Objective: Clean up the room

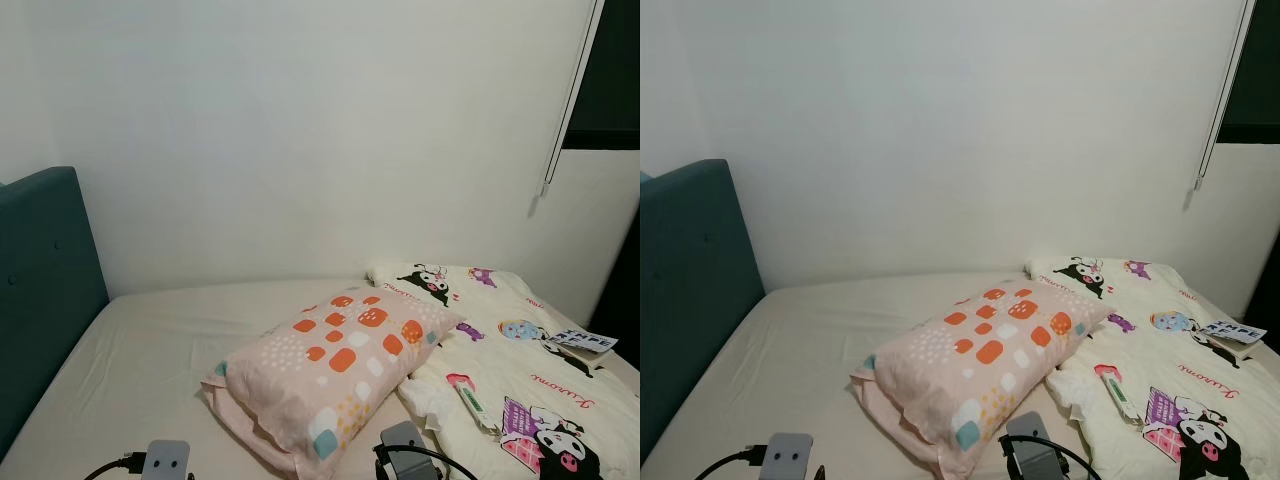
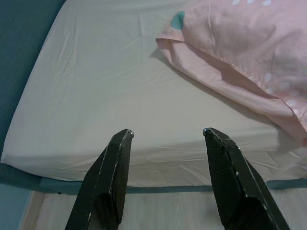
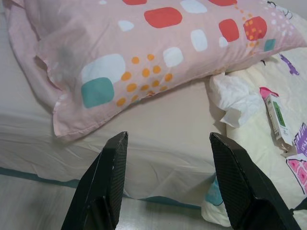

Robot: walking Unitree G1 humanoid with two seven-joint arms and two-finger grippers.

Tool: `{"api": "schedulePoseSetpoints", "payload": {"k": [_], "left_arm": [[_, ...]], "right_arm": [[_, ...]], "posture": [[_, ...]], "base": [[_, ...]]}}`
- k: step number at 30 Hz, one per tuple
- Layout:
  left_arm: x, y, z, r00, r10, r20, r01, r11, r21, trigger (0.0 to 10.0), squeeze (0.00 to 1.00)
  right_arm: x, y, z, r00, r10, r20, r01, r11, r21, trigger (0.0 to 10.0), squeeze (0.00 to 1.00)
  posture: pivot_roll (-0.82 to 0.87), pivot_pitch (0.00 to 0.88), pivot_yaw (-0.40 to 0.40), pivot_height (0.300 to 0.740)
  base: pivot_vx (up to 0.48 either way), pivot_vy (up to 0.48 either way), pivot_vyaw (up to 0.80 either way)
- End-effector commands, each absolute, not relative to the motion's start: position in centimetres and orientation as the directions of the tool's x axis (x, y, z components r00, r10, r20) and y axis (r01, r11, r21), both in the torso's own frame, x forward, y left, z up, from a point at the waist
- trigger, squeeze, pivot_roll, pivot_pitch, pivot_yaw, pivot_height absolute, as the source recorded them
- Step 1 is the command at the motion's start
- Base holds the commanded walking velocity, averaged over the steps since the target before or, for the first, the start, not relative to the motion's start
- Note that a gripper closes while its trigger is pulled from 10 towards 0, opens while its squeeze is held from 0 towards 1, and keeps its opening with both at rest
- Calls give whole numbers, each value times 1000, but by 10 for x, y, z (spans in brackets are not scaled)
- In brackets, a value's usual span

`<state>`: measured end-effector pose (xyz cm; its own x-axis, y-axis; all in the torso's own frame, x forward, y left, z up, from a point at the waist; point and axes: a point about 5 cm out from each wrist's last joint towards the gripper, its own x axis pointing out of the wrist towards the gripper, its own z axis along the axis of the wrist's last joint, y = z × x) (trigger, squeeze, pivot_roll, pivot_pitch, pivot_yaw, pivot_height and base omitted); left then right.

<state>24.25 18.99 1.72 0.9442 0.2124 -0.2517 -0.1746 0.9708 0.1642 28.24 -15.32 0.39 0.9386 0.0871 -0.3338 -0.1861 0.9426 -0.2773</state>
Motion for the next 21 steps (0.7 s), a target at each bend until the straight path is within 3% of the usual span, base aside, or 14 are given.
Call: {"api": "schedulePoseSetpoints", "payload": {"k": [1, 11, 21], "left_arm": [[241, 191, 14, 941, 218, -260, -181, 971, 158, 10000, 0], [240, 190, 14, 941, 213, -262, -175, 972, 159, 10000, 0], [241, 189, 13, 941, 211, -263, -174, 972, 159, 10000, 0]], "right_arm": [[282, -151, 3, 936, 102, -338, -196, 946, -257, 10000, 0], [281, -157, 5, 937, 109, -333, -144, 986, -82, 10000, 0], [282, -158, 3, 935, 73, -348, -149, 969, -197, 10000, 0]], "posture": [[-18, 3, -59, 740], [-23, 0, -56, 740], [-23, 0, -60, 740]], "base": [[0, 0, 0], [0, 0, 0], [0, 0, 0]]}}
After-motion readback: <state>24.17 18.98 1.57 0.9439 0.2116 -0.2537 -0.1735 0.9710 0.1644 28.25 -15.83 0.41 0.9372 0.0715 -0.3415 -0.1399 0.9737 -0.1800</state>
